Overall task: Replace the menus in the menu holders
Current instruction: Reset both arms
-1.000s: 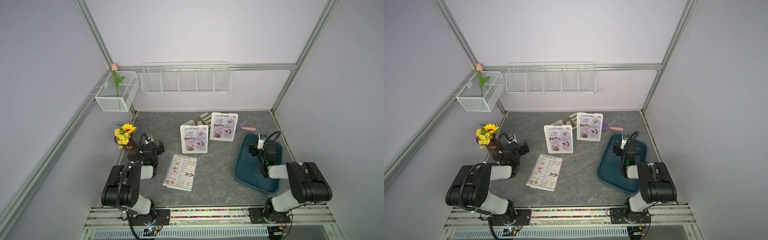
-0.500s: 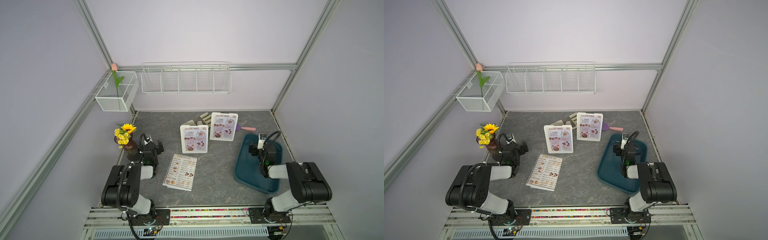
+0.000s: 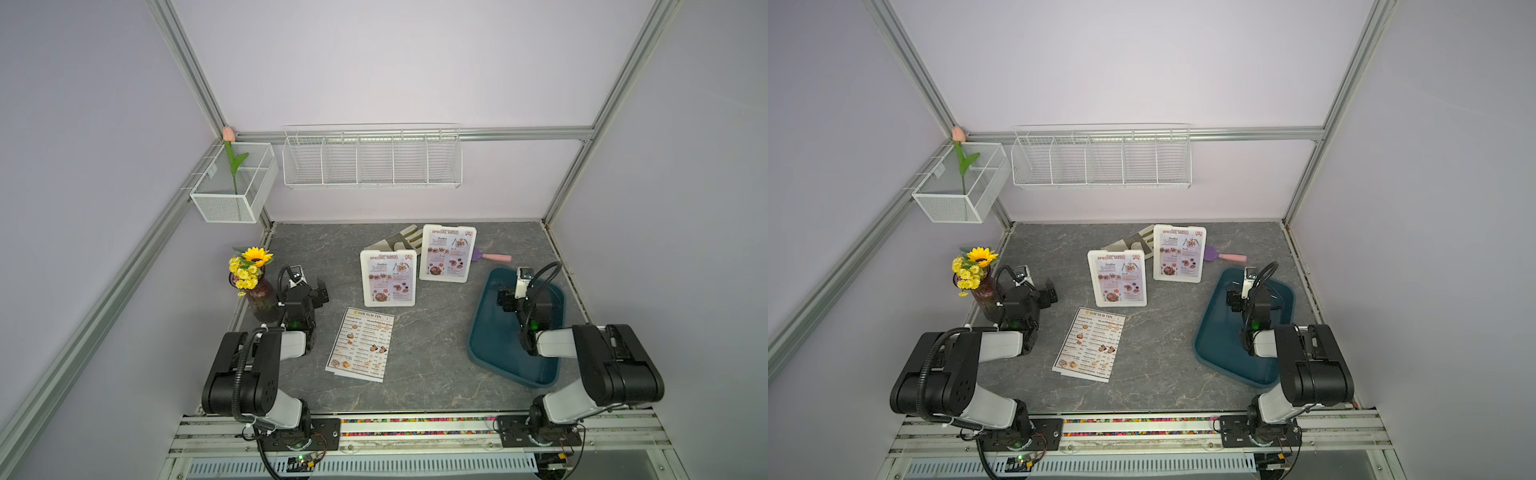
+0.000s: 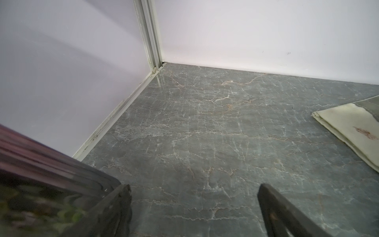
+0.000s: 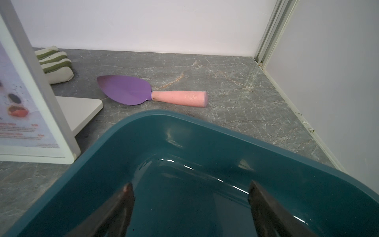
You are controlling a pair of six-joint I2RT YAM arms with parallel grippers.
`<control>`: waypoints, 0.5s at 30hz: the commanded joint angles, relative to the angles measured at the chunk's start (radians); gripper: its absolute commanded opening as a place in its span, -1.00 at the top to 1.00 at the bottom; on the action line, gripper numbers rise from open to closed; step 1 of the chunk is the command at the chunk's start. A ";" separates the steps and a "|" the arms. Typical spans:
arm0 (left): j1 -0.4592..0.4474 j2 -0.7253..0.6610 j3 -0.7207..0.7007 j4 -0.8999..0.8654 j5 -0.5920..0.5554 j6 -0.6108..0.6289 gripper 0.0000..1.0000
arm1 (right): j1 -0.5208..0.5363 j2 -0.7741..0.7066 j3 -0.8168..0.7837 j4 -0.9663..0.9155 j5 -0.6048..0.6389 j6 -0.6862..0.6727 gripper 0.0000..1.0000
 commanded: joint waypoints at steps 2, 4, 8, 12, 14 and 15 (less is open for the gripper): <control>0.004 -0.001 0.025 -0.013 0.017 0.007 -0.97 | -0.007 -0.003 0.005 0.011 -0.009 -0.009 -0.78; 0.003 -0.002 0.025 -0.014 0.018 0.007 -0.97 | -0.006 -0.003 0.006 0.012 -0.009 -0.010 -0.78; 0.003 -0.001 0.025 -0.015 0.017 0.007 -0.97 | -0.007 -0.003 0.008 0.008 -0.011 -0.009 -0.78; 0.004 -0.001 0.025 -0.015 0.017 0.007 -0.97 | -0.008 -0.003 0.010 0.004 -0.015 -0.008 -0.78; 0.003 -0.001 0.025 -0.015 0.017 0.007 -0.97 | -0.008 -0.001 0.011 0.004 -0.014 -0.008 -0.78; 0.004 -0.001 0.025 -0.015 0.017 0.007 -0.97 | -0.010 -0.001 0.013 0.000 -0.015 -0.007 -0.78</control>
